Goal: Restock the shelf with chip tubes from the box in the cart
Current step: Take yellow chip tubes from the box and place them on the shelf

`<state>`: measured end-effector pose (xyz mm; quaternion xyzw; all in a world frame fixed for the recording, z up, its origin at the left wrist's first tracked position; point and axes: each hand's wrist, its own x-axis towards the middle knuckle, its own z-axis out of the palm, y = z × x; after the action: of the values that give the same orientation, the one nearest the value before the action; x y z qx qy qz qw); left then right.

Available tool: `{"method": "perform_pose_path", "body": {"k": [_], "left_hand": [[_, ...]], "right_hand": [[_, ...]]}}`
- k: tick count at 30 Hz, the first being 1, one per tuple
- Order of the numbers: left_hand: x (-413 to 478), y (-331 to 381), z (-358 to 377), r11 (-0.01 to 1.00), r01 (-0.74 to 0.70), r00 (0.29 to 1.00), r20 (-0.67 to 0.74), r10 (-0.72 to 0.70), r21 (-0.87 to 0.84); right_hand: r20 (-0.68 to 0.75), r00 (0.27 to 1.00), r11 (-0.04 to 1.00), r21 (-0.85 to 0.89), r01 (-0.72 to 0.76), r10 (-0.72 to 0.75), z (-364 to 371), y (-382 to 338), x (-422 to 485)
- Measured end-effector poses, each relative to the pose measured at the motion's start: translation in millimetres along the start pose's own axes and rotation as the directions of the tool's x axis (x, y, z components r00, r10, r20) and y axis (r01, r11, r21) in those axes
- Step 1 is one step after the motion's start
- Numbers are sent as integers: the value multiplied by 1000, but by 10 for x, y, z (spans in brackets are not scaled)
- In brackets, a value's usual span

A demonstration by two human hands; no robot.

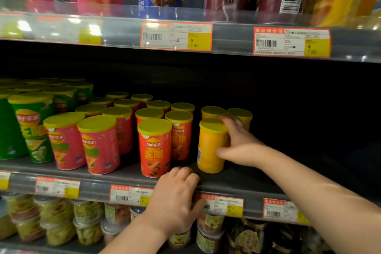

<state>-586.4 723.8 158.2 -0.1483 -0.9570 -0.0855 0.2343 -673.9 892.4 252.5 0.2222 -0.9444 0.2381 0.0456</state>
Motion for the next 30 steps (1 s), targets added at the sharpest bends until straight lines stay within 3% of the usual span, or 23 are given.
{"method": "perform_pose_path", "body": {"k": [4, 9, 13, 20, 30], "left_hand": [[-11, 7, 16, 1000, -6, 1000, -25, 6, 31], [-6, 25, 2, 999, 10, 999, -33, -9, 34], [-9, 37, -4, 999, 25, 1000, 16, -26, 44], [-19, 63, -23, 998, 27, 999, 42, -30, 61], [-26, 61, 44, 998, -2, 995, -99, 9, 71]], "right_hand": [[10, 990, 974, -179, 139, -140, -132, -7, -4], [-110, 985, 926, -369, 82, -131, -177, -66, 55], [32, 980, 933, -303, 197, -196, -204, -23, 37], [20, 968, 885, -401, 236, -249, -221, -66, 92], [89, 983, 878, -443, 182, -159, -195, -97, 244]]}}
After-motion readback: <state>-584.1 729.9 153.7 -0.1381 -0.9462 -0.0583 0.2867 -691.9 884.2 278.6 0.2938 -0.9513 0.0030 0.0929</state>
